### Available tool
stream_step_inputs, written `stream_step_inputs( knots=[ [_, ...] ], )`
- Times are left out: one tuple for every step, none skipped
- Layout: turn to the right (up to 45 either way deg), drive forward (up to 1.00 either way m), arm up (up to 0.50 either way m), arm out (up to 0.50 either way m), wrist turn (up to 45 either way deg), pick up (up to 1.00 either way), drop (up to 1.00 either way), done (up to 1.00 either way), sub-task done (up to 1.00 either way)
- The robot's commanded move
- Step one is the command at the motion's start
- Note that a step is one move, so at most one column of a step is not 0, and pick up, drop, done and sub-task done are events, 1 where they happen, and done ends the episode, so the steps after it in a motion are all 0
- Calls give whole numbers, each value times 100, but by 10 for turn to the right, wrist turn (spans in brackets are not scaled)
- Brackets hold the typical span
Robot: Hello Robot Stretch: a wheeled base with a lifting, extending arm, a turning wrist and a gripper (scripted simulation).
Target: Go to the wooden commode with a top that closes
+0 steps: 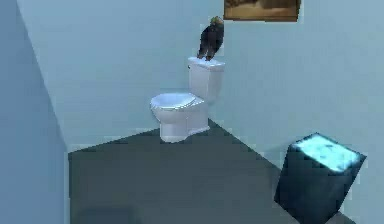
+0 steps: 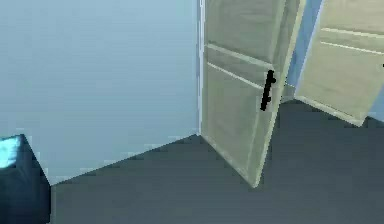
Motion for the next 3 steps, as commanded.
stream_step_inputs(
  knots=[
    [450,0,0,0,0,0,0,0,0],
    [450,0,0,0,0,0,0,0,0],
    [330,0,0,0,0,0,0,0,0]
  ],
)
